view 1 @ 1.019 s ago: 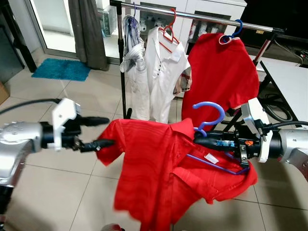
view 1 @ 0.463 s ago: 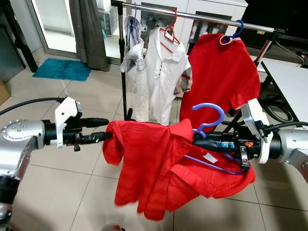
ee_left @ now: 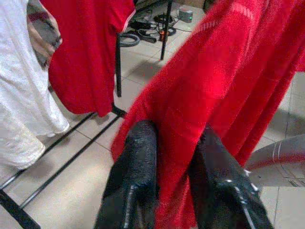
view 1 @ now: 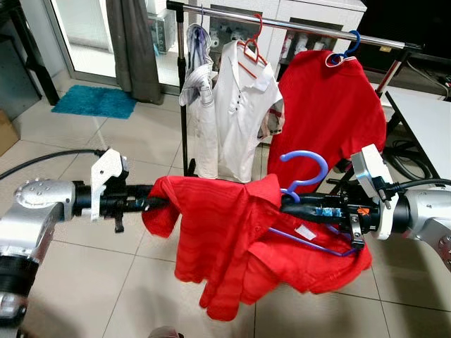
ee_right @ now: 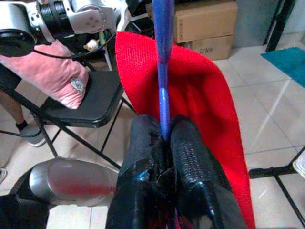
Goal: Hang hanger
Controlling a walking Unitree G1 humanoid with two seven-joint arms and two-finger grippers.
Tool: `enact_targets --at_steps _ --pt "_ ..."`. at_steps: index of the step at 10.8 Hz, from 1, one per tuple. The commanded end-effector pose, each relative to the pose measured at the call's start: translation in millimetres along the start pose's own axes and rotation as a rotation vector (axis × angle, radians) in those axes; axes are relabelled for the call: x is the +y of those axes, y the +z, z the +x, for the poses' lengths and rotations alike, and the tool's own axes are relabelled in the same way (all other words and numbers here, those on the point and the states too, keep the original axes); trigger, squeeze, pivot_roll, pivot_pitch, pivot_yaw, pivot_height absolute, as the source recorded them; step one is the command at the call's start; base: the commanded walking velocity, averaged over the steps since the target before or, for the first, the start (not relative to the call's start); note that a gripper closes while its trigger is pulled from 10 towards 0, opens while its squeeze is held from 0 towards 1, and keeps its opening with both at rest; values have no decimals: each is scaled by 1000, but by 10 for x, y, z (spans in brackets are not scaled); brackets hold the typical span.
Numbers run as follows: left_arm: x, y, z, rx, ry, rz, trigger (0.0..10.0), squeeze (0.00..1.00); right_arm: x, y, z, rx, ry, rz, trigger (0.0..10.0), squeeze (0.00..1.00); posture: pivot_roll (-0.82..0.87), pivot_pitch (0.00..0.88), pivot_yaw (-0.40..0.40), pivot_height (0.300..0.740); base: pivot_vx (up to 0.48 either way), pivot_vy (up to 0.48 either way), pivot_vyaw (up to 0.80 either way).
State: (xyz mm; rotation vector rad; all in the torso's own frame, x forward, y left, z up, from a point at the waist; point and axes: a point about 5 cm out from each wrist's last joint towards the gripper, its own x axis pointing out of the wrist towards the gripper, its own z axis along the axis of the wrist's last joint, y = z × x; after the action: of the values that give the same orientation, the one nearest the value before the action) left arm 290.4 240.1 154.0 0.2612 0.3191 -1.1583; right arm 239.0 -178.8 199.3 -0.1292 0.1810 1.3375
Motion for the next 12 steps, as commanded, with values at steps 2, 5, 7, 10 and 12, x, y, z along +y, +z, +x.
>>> enact_targets --at_steps 2,5,7,10,12 --pt "11 46 44 0 -18 27 0 0 22 98 -10 -22 14 -48 10000 0 56 0 -62 740 0 0 0" --pt "39 44 39 -8 11 25 0 0 13 104 -1 -25 10 -49 10000 0 57 0 -60 740 0 0 0" --pt "78 38 16 -27 64 7 0 0 2 107 -4 -31 0 -49 10000 0 58 0 -56 740 0 0 0" --pt "114 48 -66 -64 113 -3 0 0 -25 101 -33 -33 -23 -47 10000 0 64 1 -54 740 0 0 0" --pt "113 67 -264 -118 174 -39 0 0 -109 88 -96 -40 -87 -38 10000 0 67 0 -50 740 0 0 0"
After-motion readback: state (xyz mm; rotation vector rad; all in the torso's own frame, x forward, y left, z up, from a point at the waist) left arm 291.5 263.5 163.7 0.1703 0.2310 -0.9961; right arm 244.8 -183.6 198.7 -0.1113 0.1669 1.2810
